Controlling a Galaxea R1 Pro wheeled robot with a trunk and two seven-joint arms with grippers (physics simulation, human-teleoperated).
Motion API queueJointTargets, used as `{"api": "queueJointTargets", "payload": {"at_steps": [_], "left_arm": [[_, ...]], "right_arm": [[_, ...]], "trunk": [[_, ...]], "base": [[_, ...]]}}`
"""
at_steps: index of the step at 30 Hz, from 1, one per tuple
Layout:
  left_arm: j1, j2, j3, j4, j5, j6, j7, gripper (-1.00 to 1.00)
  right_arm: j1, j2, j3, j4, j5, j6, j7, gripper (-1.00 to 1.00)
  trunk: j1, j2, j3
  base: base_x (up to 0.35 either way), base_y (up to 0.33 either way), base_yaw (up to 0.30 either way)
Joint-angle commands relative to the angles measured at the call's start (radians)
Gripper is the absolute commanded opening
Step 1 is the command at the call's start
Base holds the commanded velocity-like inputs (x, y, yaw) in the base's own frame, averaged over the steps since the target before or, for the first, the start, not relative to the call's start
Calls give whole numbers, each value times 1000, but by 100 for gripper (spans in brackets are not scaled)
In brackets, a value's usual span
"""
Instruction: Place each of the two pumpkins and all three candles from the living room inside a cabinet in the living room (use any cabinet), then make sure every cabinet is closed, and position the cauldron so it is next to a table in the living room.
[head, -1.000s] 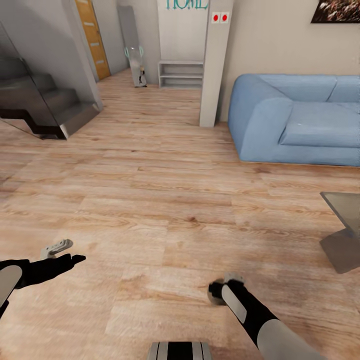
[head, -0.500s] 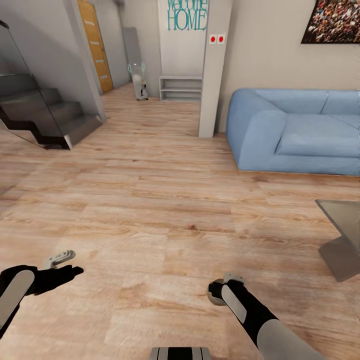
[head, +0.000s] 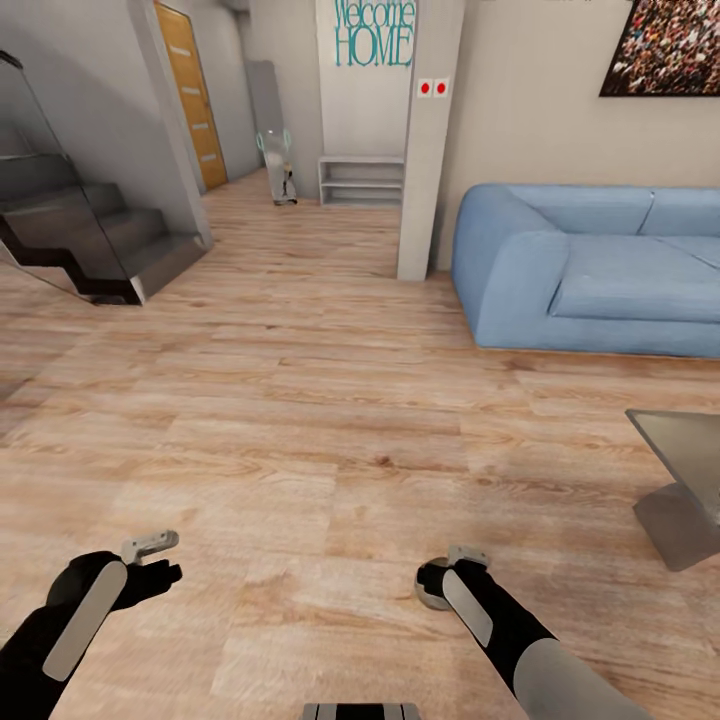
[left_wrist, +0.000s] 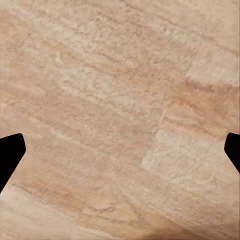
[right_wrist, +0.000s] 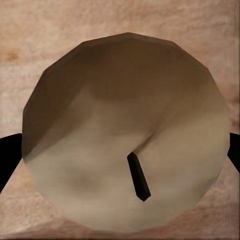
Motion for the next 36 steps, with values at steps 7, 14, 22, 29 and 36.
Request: {"api": "queueJointTargets", "payload": {"at_steps": [7,14,22,29,36], "left_arm": [[1,-31,-11,100,5,-104,7,100],[1,-41,-100,208,4,-263,5,100],[1,-44,-160,331,5,-388,1,100],[1,-75,-206,402,4,-449,1,100],[1,-90,-223,439,4,-483,1,100]], "right_arm": [[-1,-5,4,-2,-11,-3,-15,-100],[4,-8,5,-2,-10,-55,-13,-100],[8,-6,6,0,32,-99,-16,-100],[9,-4,5,0,45,-100,-16,-100],[9,0,6,0,45,-100,-15,-100]], "trunk": [[-27,49,21],[-54,98,43],[-85,154,68],[-111,203,90],[-138,252,112]], "base": [[0,0,0],[0,0,0],[0,0,0],[0,0,0],[0,0,0]]}}
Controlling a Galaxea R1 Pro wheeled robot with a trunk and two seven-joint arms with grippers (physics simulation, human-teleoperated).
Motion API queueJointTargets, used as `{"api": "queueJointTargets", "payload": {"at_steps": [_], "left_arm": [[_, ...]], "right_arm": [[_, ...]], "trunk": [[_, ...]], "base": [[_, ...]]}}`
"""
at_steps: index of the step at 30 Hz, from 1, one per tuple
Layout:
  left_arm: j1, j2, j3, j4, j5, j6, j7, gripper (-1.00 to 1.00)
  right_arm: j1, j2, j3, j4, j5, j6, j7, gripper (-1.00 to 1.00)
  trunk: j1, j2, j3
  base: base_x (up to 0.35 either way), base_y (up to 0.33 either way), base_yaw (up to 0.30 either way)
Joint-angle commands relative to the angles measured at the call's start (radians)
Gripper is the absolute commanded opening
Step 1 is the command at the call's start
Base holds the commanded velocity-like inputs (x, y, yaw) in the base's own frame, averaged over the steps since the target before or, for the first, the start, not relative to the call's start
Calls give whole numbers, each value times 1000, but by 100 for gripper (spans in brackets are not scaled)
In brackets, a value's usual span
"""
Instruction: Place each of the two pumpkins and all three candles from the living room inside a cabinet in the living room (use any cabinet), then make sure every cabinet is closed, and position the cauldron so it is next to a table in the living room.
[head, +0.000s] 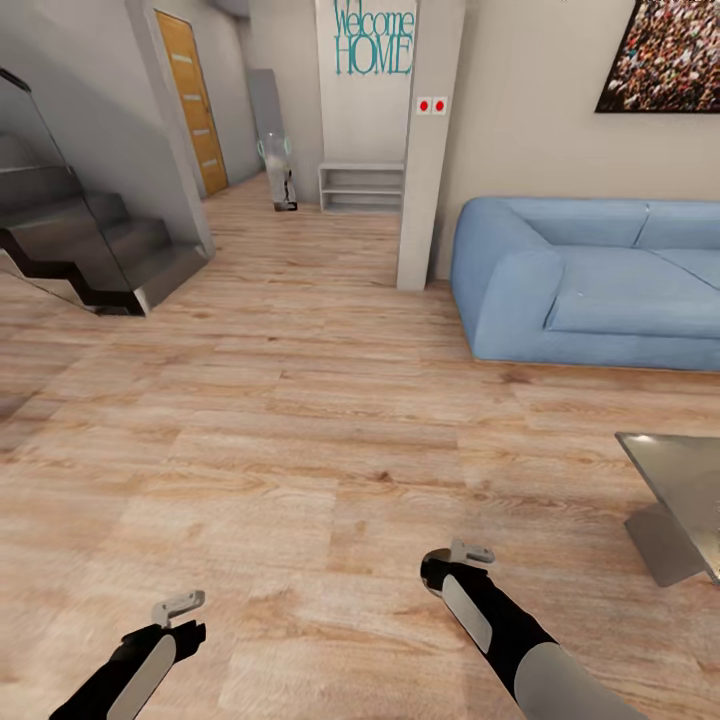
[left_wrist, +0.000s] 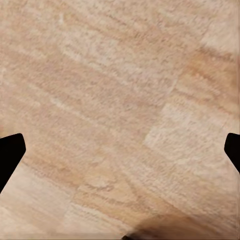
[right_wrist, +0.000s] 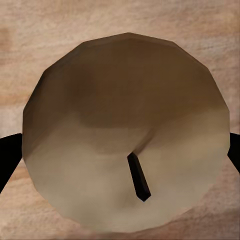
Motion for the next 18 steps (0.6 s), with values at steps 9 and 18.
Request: {"api": "queueJointTargets", "payload": {"at_steps": [9,18], "left_arm": [[-1,-47,-52,62,6,-69,10,100],[-1,-53,-57,79,6,-90,10,100]], "right_arm": [[-1,0,6,4,-10,1,-1,-100],[2,0,28,6,-11,0,0,-100]], "trunk": [[-35,63,27],[-69,126,56]], "base": [[0,0,0],[0,0,0]]}}
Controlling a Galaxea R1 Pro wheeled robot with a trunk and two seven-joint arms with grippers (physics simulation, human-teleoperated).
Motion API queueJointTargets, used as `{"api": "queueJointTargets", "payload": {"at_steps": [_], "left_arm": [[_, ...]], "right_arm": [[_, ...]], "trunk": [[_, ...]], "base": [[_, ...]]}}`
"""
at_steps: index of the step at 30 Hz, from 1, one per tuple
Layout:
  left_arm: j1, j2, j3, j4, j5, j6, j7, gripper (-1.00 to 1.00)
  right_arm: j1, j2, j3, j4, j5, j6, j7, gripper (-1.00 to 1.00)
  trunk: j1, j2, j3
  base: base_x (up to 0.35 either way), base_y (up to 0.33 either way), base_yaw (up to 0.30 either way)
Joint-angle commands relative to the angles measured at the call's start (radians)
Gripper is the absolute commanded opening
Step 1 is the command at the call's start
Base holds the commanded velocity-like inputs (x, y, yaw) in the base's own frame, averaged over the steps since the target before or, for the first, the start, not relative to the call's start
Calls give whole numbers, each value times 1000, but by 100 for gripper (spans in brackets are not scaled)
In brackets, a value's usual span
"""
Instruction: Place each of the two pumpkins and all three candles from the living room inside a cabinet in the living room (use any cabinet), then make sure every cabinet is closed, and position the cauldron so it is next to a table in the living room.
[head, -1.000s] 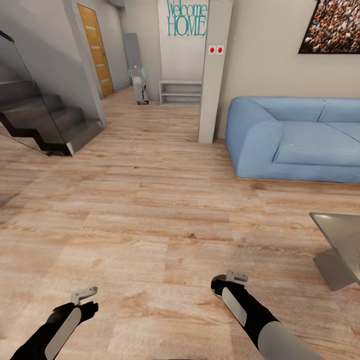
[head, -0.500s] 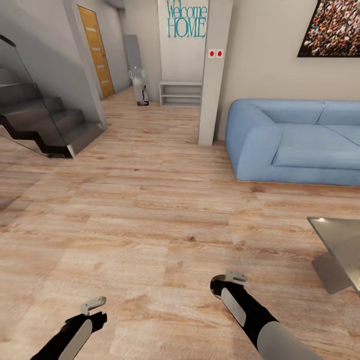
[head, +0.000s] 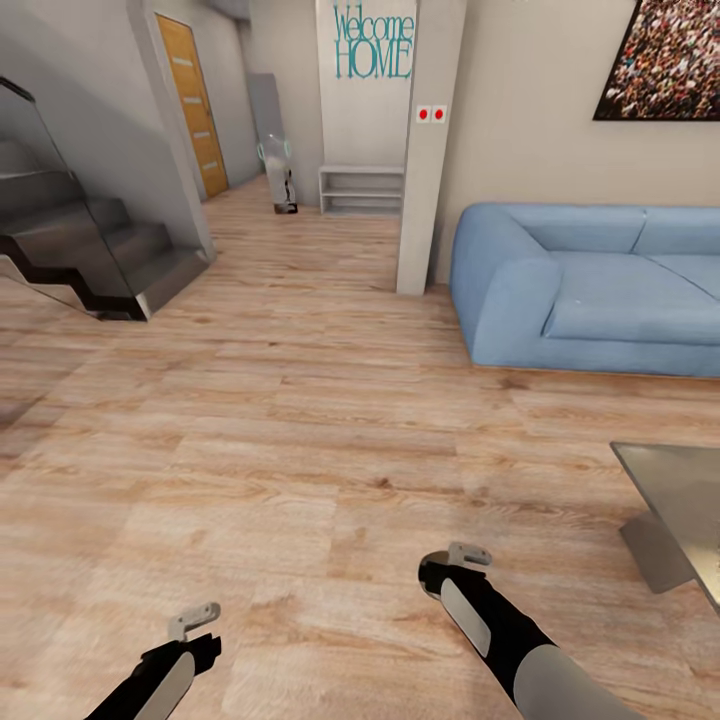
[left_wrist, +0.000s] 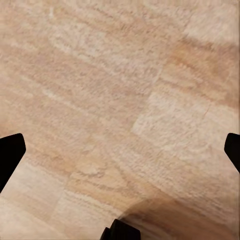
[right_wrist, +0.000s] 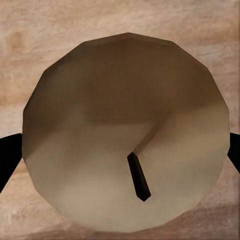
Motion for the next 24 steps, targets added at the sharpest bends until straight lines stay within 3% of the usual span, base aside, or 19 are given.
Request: {"api": "queueJointTargets", "payload": {"at_steps": [1,19,24], "left_arm": [[-1,1,-6,-1,9,2,9,100],[-1,1,-7,14,8,1,9,100],[-1,1,-6,16,-14,0,9,100]], "right_arm": [[-1,-1,6,-1,-10,3,-11,-100],[1,0,11,3,-11,2,-7,-100],[10,0,11,5,-10,-3,-8,-100]], "trunk": [[-4,7,2],[-73,133,59],[-92,168,74]], "base": [[0,0,0],[0,0,0],[0,0,0]]}}
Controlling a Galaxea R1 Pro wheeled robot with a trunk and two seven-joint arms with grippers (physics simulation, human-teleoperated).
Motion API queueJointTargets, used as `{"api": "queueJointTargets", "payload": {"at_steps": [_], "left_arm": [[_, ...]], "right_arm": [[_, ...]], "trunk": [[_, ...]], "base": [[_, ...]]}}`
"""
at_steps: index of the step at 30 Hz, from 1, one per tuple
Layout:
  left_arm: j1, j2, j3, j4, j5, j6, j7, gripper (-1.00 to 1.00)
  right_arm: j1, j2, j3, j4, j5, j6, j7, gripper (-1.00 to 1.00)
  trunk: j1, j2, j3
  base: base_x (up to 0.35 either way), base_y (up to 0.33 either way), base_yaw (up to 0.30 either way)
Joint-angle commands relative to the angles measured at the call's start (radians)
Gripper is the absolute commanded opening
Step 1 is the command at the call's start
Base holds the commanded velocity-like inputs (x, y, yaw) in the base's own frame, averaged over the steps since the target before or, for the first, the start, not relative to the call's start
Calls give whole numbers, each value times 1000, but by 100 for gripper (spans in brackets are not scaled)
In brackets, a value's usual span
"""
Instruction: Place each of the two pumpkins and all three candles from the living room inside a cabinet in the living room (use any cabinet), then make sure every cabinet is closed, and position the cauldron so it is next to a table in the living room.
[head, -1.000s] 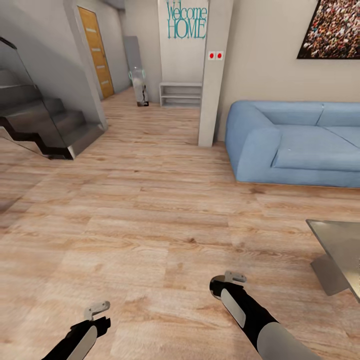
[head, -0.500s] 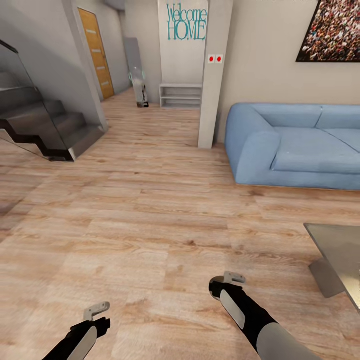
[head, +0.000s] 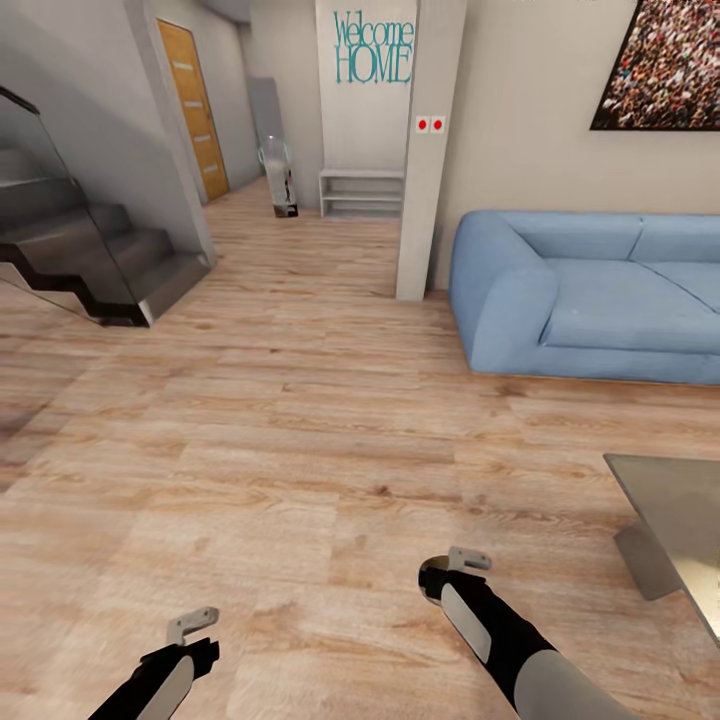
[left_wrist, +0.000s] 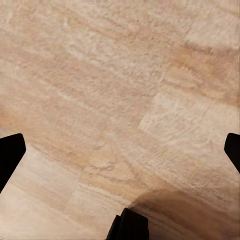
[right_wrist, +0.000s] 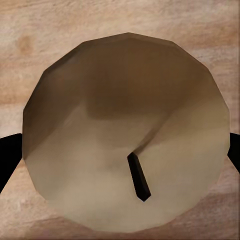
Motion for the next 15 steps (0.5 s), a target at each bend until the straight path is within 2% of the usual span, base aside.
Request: {"api": "queueJointTargets", "payload": {"at_steps": [1,6,15], "left_arm": [[-1,2,-6,1,4,2,9,100],[-1,0,-6,30,-8,-5,9,100],[-1,3,-5,34,-6,-23,9,100]], "right_arm": [[6,-1,6,-1,-9,-6,-11,-100],[36,-2,6,1,-9,-62,-11,-100],[46,-1,19,20,-10,-101,-12,-100]], "trunk": [[-4,7,2],[-23,42,18],[-58,105,46]], "base": [[0,0,0],[0,0,0],[0,0,0]]}}
